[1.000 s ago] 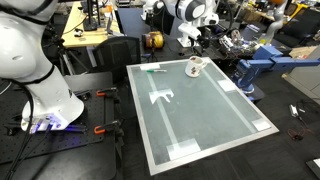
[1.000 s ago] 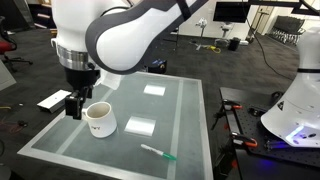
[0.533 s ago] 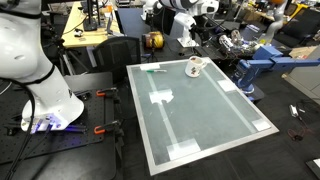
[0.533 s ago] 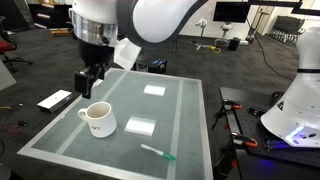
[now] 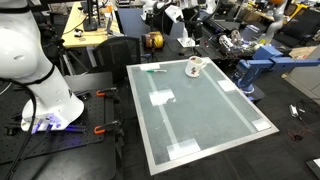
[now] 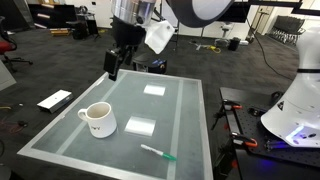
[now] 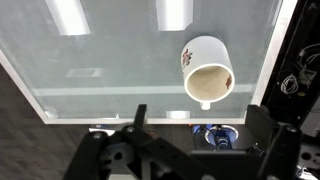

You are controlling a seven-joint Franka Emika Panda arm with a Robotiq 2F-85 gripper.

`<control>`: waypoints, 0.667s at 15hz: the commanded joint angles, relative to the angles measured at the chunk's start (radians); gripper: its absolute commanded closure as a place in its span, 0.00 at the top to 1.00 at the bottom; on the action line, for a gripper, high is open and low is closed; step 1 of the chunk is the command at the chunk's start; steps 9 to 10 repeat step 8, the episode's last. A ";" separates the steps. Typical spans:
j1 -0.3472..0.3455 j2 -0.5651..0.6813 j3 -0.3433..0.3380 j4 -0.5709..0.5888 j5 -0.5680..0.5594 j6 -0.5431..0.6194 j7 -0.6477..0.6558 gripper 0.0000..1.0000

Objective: Slid the white mug to the left side of the table

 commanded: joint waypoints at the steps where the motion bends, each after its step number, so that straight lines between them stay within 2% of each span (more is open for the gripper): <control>1: -0.030 -0.098 0.026 -0.117 -0.040 0.040 0.076 1.00; 2: -0.039 -0.039 0.038 -0.045 -0.018 0.002 0.034 1.00; 10: -0.049 -0.040 0.050 -0.053 -0.017 0.003 0.034 1.00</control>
